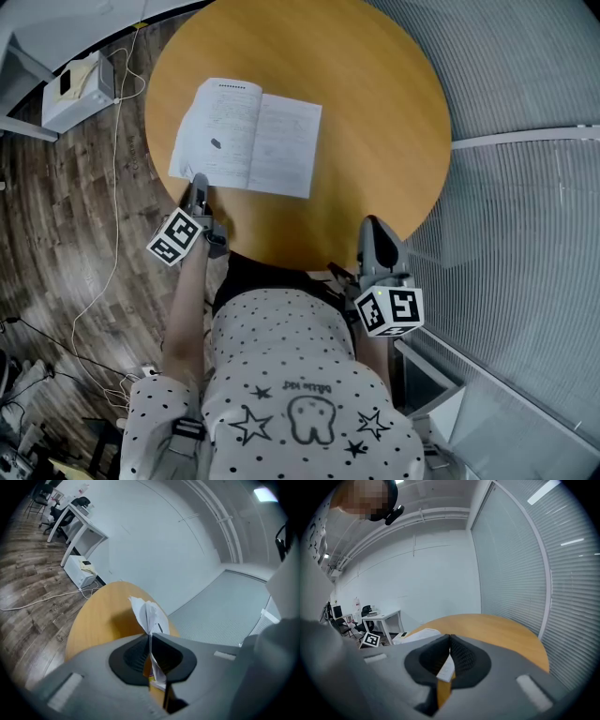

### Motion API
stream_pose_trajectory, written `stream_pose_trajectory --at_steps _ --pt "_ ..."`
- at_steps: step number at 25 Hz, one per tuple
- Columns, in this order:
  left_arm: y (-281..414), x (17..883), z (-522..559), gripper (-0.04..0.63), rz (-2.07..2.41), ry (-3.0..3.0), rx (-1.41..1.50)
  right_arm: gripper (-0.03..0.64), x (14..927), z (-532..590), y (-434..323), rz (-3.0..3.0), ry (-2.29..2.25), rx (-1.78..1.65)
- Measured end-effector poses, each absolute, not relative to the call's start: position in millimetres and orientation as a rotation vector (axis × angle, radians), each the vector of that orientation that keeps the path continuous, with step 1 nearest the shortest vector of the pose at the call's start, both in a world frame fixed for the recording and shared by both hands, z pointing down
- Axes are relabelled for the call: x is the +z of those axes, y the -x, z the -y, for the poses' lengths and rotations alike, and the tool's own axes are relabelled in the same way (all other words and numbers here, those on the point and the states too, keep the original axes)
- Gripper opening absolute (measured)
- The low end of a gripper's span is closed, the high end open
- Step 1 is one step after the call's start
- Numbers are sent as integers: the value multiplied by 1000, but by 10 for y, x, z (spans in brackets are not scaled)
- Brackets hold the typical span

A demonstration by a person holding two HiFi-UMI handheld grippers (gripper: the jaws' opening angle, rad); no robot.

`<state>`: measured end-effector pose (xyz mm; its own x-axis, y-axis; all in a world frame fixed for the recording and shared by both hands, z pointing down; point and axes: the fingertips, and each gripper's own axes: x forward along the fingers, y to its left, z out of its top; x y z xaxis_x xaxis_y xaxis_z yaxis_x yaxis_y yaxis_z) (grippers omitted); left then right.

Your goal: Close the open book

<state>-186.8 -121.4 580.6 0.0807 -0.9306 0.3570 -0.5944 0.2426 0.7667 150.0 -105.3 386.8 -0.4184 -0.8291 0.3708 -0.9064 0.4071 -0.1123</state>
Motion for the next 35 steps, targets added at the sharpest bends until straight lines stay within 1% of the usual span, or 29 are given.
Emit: stream_pose_trajectory --at_steps 6,15,26,35 --pt "1813 5543 1231 23 1685 -1580 -364 5 3808 1020 -1508 2410 -1533 430" --pt "1593 5303 1256 21 1663 -1735 -269 5 3769 971 -1585 2408 -1571 420" --pt "1498 5220 1314 21 1689 -1795 -206 5 3641 989 -1941 2366 -1700 387" --pt "1344 5147 1356 21 1687 -1861 -138 5 3602 968 -2043 2343 -1751 382"
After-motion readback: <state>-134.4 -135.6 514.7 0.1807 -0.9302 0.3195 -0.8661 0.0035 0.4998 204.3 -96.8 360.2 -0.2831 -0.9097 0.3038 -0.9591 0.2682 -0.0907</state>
